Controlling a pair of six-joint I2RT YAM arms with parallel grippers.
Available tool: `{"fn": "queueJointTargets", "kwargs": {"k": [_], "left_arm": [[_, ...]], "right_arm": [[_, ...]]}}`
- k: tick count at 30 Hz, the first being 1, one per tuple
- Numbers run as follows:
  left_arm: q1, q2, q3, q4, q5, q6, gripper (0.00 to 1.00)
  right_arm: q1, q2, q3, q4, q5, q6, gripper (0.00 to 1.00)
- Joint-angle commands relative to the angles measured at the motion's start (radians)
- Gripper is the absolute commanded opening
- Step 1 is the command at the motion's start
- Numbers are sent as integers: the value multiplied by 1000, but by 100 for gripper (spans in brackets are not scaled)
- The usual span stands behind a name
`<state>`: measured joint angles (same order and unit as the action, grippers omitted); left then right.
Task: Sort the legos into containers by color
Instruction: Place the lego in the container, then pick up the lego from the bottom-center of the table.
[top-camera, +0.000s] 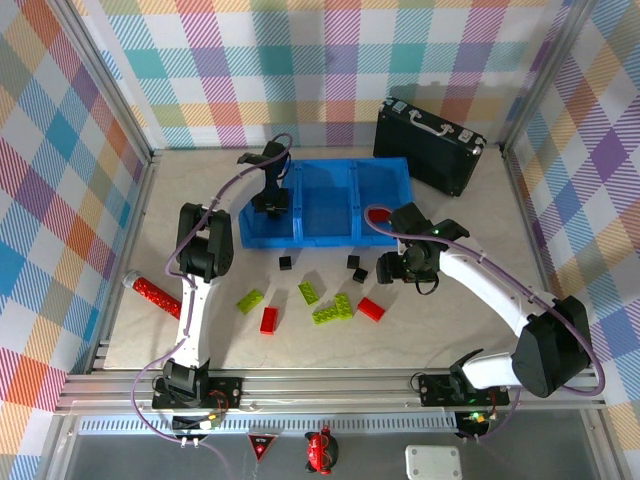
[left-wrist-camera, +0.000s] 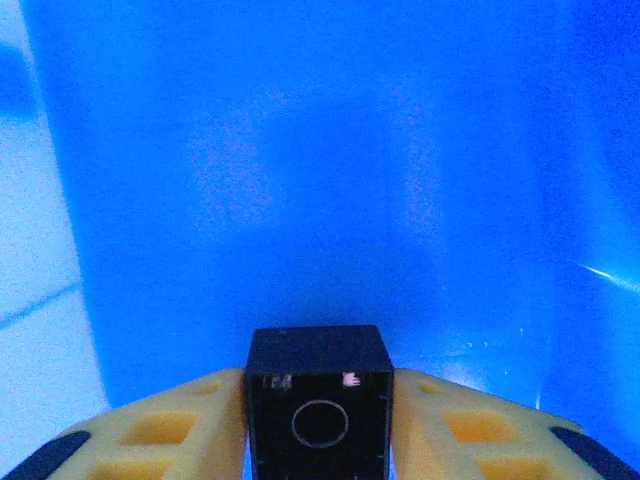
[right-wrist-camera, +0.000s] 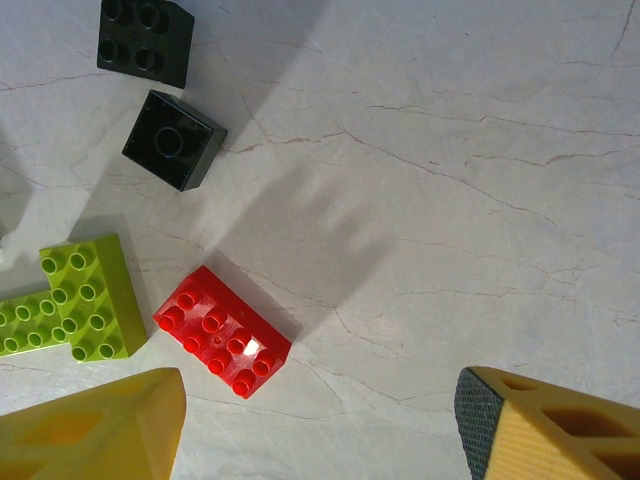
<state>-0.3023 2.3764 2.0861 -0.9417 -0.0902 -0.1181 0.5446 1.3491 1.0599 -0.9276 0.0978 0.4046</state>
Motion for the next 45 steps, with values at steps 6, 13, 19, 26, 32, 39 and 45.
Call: {"fn": "queueJointTargets", "kwargs": {"k": [6, 13, 19, 26, 32, 39, 45], "left_arm": [[11, 9, 25, -34, 20, -6, 46], [11, -62, -20, -27, 43, -21, 52], [11, -163, -78, -19, 74, -28, 54], [11, -305, -181, -23, 88, -20, 54], [25, -456, -311, -22, 103, -6, 54], [103, -649, -486, -11, 153, 11, 54], [154, -762, -578, -17, 149, 56, 55]], "right_arm": [[6, -19, 11, -30, 8, 14, 73], [6, -13, 17, -16, -13, 19, 73], [18, 0, 30, -7, -28, 32, 72], [49, 45, 53, -1, -32, 44, 71], [100, 91, 82, 6, -31, 65, 71], [192, 172, 133, 6, -11, 102, 70], [261, 264, 187, 7, 8, 128, 69]]}}
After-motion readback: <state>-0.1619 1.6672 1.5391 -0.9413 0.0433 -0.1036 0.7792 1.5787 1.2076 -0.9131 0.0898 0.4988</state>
